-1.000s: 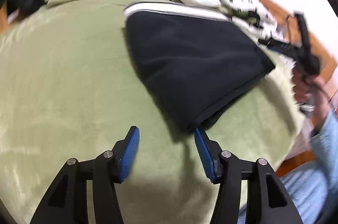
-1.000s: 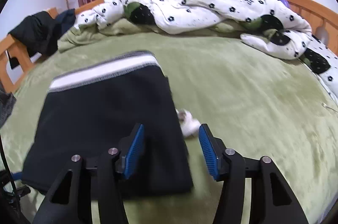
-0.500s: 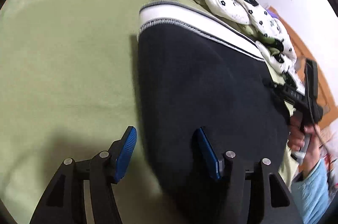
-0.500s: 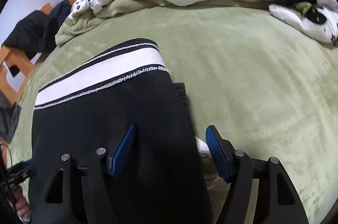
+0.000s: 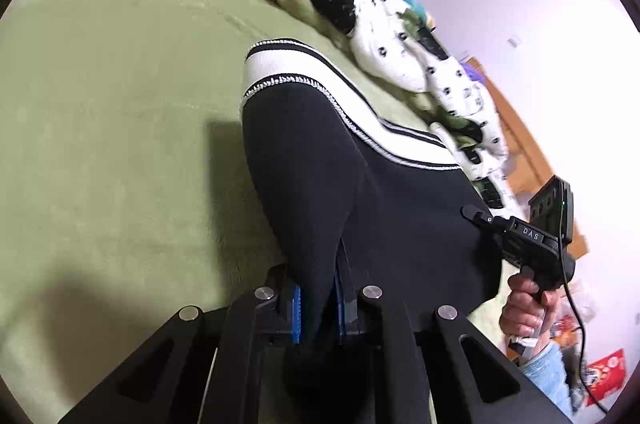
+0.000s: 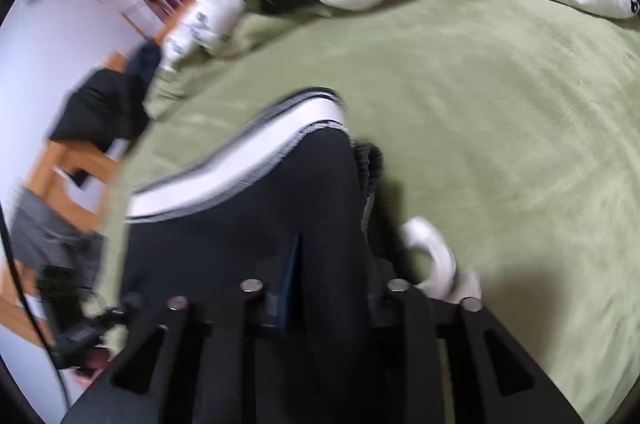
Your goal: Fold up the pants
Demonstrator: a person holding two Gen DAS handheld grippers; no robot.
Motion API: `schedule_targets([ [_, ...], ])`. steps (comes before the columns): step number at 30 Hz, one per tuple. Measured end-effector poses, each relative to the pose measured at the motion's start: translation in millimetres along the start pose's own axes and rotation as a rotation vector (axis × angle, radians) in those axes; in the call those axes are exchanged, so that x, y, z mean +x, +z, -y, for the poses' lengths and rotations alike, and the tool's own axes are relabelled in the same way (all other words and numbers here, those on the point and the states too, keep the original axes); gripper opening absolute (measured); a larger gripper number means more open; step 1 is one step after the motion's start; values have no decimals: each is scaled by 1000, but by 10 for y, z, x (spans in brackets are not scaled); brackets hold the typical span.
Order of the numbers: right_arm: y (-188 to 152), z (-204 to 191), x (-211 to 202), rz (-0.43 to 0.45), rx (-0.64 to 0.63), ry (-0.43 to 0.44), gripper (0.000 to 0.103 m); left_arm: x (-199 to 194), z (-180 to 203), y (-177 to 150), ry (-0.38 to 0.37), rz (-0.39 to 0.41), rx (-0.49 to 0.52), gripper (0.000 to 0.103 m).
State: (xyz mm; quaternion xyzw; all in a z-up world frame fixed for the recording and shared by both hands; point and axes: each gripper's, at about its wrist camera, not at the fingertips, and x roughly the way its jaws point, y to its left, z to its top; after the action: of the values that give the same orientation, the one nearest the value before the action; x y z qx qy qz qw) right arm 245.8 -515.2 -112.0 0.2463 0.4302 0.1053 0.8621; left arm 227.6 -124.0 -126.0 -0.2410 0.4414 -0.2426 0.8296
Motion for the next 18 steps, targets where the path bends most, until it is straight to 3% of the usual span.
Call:
schedule_targets([
  [5, -293, -609, -10, -35, -26, 4, 19, -569, -231, 54, 41, 35, -26, 11],
  [9, -535, -1244, 144, -100, -65, 97, 19, -1201, -563, 103, 98, 73, -42, 12],
  [12, -765, -1581, 301, -142, -75, 147, 19, -1519, -801, 18, 260, 60, 18, 13],
  [14, -955, -1678, 428, -146, -85, 108, 16, -1532, -964, -92, 344, 41, 57, 19],
  [16, -1125, -1685, 509, -64, -175, -26, 17, -1382, -1169, -218, 406, -2, 45, 25],
  [18, -1244, -1605, 671, -62, -258, -132, 23, -1236, -1263, -289, 459, -29, 25, 36],
])
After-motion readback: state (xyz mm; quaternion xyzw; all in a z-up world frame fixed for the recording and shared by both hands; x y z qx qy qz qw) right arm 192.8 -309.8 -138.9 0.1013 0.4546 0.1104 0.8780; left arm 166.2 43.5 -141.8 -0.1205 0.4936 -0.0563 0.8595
